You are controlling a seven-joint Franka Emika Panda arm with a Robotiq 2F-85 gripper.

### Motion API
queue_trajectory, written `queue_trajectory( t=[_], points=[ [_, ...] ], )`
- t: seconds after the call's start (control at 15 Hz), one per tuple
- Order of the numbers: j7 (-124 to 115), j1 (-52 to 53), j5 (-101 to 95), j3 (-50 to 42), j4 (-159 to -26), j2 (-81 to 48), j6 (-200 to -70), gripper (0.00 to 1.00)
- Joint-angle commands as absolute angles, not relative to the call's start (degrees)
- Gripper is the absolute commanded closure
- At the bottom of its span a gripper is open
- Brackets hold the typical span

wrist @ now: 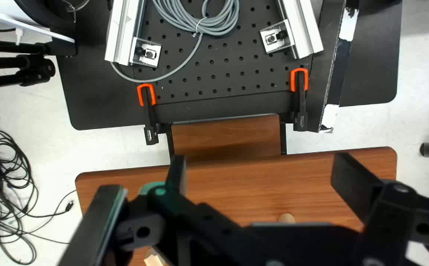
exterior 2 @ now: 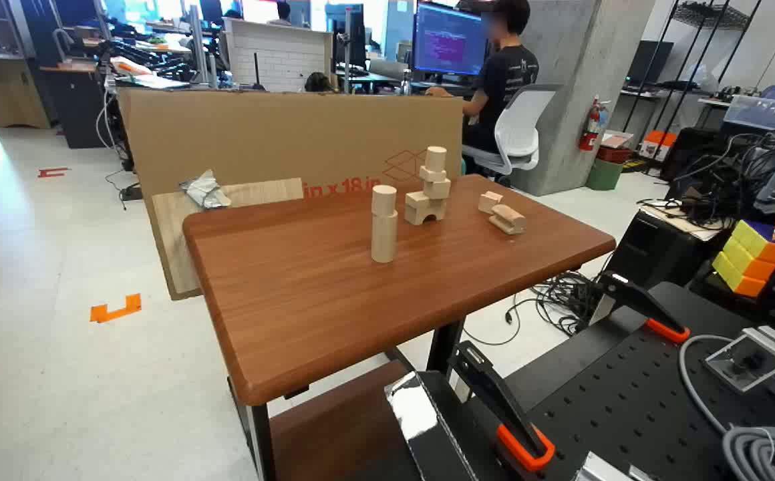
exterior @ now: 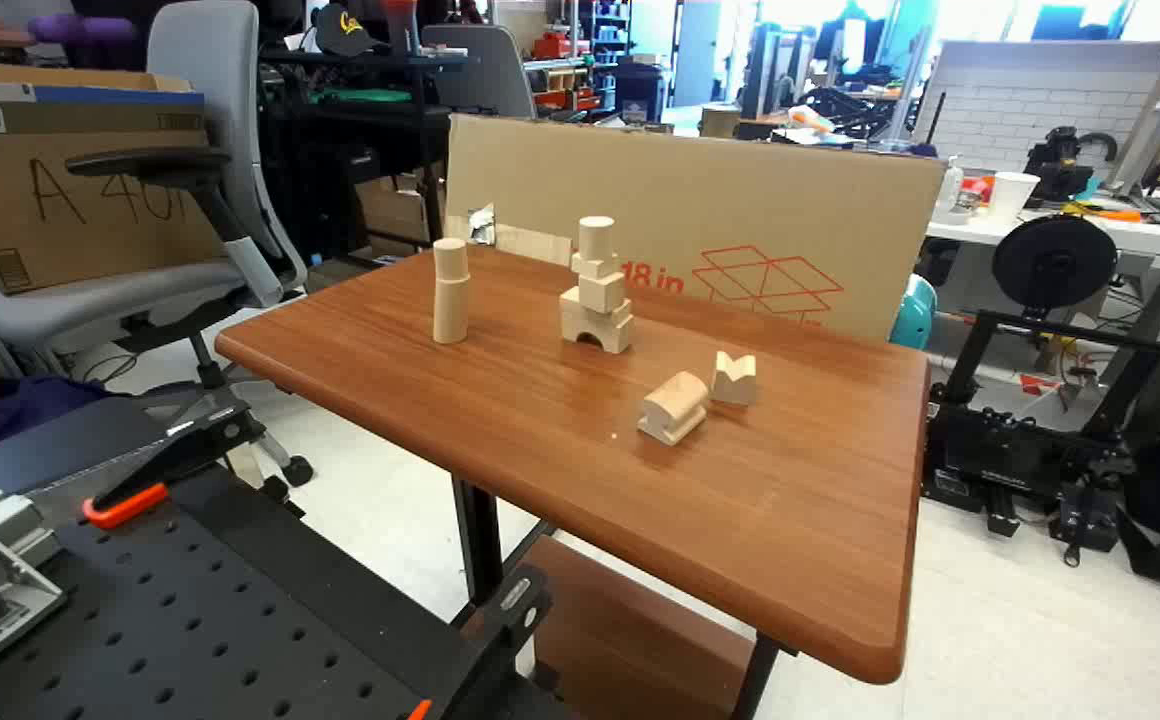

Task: Pick up the cylindrical block on the right and put it on the table

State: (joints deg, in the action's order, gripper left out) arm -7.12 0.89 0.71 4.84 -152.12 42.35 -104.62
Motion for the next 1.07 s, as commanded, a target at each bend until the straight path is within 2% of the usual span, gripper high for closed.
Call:
queue_trajectory(
  t=[0.0,0.73,1.0],
  points=[
    [-7.20,1.05,0.60,4.68,-152.03,42.32,-104.52,0.00],
    [-7.20,1.05,0.60,4.68,-152.04,42.32,-104.53,0.00],
    [-6.75,1.19,2.11,3.69,-149.51,38.26,-107.43,0.00]
  ],
)
